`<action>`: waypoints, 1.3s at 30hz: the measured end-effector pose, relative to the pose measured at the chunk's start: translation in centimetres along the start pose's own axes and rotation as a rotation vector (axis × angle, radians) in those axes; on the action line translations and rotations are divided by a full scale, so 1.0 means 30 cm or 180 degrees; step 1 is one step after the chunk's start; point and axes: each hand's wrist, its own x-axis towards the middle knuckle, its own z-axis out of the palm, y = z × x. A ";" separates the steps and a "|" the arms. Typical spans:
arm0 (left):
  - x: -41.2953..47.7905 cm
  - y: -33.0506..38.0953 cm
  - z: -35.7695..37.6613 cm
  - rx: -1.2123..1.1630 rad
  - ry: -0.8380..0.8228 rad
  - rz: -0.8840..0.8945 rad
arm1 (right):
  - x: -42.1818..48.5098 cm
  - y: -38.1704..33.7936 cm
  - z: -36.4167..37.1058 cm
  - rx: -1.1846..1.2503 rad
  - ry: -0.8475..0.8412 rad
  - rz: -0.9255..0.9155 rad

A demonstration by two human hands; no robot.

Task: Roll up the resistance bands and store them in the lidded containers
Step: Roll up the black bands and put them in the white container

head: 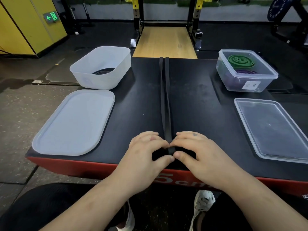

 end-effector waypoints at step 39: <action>0.008 -0.003 -0.014 0.0200 -0.0065 0.0125 | 0.102 0.001 -0.030 0.0336 0.0318 0.0636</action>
